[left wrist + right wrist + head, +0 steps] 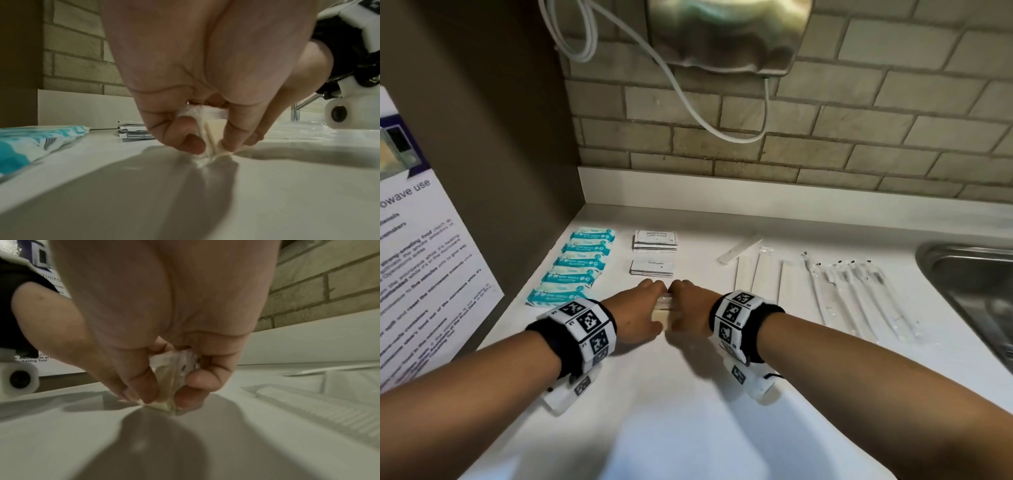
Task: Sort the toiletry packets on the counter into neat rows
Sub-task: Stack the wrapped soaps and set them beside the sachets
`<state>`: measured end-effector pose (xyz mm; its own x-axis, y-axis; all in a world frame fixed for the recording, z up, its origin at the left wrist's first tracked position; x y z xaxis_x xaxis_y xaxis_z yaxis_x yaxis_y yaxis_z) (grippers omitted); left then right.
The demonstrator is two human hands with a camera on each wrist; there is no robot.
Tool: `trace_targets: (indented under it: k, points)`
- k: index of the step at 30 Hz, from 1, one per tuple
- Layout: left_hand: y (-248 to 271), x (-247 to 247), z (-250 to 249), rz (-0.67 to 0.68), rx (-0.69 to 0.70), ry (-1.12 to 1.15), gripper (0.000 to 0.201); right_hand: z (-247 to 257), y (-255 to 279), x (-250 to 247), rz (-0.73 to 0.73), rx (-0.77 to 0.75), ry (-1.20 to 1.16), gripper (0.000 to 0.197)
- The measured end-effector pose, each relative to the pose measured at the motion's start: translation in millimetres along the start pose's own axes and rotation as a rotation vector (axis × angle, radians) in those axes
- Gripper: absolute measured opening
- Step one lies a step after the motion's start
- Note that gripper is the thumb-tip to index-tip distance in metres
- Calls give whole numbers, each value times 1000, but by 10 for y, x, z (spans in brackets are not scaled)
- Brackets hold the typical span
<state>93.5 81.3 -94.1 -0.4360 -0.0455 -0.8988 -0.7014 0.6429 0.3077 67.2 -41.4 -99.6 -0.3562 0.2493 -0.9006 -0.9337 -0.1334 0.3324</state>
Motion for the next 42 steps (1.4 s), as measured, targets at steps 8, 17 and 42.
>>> trace_targets:
  k: [8,17,42]
  points:
    - [58,-19,47,-10,29,-32,54,-38,26,-36,-60,-25,-119,60]
    - [76,-22,131,-109,-10,168,31,-50,57,-55,-67,-63,-147,40]
    - [46,1,30,36,-37,6,39,36,-8,74,-72,15,-7,46]
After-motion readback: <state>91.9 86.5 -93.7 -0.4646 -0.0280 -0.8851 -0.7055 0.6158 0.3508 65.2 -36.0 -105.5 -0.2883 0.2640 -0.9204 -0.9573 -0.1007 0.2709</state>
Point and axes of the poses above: each hand's wrist, its own y-axis away from the middle knuckle, its own x-axis out of the palm, z = x × y, the point moved 3 cm from there along -y, towards the middle knuckle, and after that the axes turned 4 degrees about z, right-handed, at the moved point
